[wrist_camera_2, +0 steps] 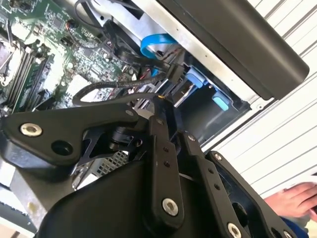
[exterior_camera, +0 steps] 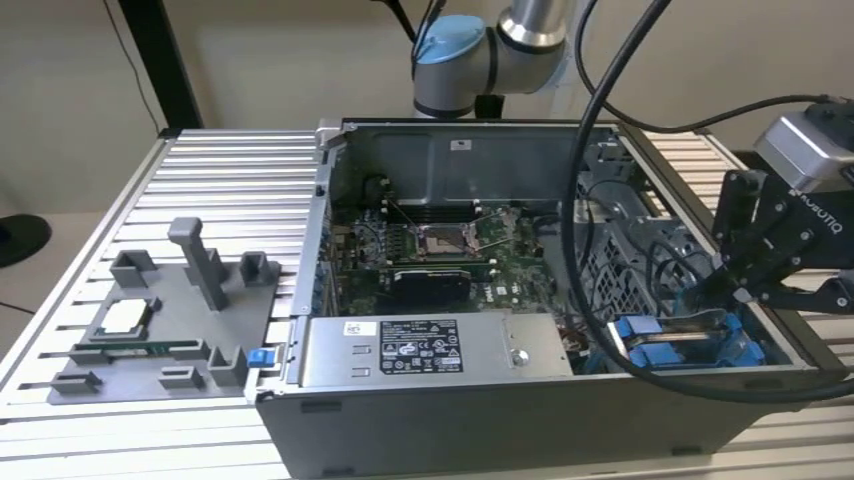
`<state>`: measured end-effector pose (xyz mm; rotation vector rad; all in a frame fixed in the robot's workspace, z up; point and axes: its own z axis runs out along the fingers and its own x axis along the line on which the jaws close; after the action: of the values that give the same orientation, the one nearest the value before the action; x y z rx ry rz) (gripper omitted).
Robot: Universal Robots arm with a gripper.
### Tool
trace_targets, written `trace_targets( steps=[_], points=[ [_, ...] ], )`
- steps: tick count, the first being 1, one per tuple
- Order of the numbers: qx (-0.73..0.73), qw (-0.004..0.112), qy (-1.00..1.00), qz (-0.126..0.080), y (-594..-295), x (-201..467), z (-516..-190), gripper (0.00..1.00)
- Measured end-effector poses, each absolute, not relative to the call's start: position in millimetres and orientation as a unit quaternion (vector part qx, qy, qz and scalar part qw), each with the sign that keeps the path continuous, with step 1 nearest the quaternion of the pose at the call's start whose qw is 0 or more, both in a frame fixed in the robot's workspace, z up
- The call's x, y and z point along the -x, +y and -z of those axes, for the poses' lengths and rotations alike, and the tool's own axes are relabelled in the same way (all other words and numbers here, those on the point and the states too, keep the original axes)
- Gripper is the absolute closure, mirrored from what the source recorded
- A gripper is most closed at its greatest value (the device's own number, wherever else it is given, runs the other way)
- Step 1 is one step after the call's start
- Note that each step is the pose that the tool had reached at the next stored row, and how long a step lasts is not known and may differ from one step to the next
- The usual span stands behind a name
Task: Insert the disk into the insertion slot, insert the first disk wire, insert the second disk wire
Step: 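Insert the first disk wire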
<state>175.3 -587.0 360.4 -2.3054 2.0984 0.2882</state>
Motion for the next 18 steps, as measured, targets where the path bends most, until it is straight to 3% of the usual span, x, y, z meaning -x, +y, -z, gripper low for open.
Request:
trace_targets(
  steps=[18],
  points=[
    [0.736,0.004,0.67,-0.092,-586.6,-175.4,-356.4,1.0]
  ],
)
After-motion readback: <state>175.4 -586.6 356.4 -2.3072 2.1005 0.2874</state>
